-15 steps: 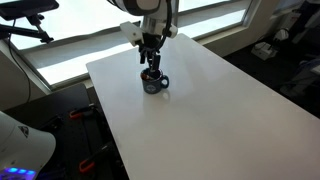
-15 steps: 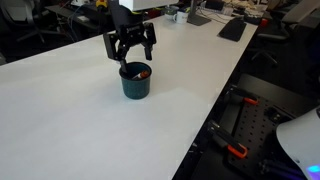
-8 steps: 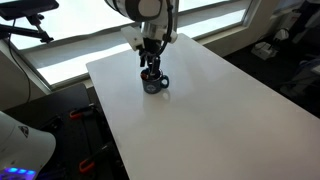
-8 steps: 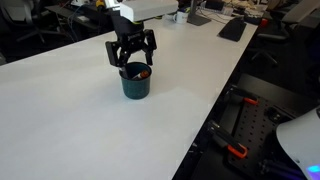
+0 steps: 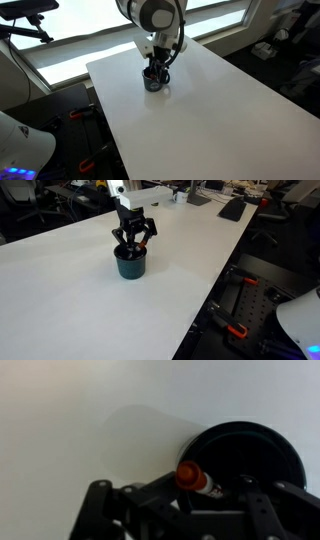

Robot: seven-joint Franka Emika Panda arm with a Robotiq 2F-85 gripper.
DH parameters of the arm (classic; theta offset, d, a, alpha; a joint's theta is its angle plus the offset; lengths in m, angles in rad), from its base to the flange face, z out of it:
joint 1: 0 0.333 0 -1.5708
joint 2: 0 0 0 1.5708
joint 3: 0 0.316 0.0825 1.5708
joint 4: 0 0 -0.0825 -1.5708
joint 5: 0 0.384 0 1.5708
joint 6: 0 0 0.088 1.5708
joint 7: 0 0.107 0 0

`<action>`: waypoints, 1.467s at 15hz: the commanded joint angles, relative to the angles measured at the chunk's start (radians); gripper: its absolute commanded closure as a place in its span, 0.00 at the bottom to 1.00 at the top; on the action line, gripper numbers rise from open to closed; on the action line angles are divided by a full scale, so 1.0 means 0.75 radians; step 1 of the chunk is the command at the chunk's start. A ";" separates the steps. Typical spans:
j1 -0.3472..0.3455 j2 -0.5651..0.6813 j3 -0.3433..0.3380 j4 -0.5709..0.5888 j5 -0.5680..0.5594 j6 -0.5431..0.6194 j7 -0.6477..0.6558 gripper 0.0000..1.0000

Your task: Take the marker out of the mug and place it on the table to the right of the mug

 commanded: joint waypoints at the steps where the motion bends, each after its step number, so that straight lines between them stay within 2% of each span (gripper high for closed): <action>1: 0.036 0.077 -0.016 0.067 -0.012 -0.010 0.072 0.82; 3: 0.046 0.093 -0.018 0.082 -0.014 -0.012 0.086 0.95; 4: 0.050 0.095 -0.017 0.091 -0.014 -0.016 0.095 0.98; 5: 0.055 0.098 -0.017 0.094 -0.016 -0.014 0.097 0.95; 7: 0.062 0.102 -0.017 0.108 -0.021 -0.017 0.099 1.00; 12: 0.088 0.124 -0.020 0.127 -0.031 -0.023 0.104 1.00; 13: 0.089 0.125 -0.020 0.130 -0.032 -0.022 0.103 0.90; 14: 0.091 0.124 -0.021 0.131 -0.032 -0.022 0.107 0.74; 15: 0.091 0.124 -0.020 0.136 -0.031 -0.035 0.102 0.68; 20: 0.091 0.115 -0.005 0.144 -0.015 -0.030 0.064 0.30; 22: 0.073 0.064 -0.009 0.082 -0.018 -0.014 0.029 0.16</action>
